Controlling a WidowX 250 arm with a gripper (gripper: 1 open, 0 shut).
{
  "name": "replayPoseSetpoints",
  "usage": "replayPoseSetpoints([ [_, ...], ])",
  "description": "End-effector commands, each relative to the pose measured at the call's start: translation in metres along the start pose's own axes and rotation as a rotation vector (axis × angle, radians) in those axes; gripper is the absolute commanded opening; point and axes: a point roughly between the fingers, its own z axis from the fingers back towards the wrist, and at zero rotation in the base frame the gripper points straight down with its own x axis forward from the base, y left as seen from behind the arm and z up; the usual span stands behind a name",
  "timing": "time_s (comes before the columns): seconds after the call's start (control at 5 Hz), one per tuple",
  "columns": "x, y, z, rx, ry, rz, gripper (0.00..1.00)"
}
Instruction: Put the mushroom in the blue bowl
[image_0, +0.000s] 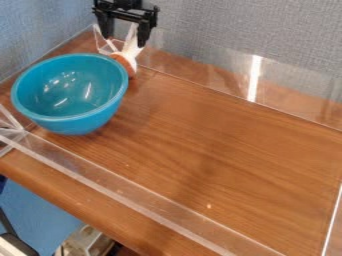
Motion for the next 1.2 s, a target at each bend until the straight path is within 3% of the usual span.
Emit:
replayPoseSetpoints([
  [0.0,0.018,0.016,0.018,0.029,-0.089,0.032,1.00],
  [0.4,0.015,0.023,0.001,0.053,-0.093,0.026,1.00],
  [1.0,0.013,0.021,-0.013,0.066,-0.101,0.009,1.00],
])
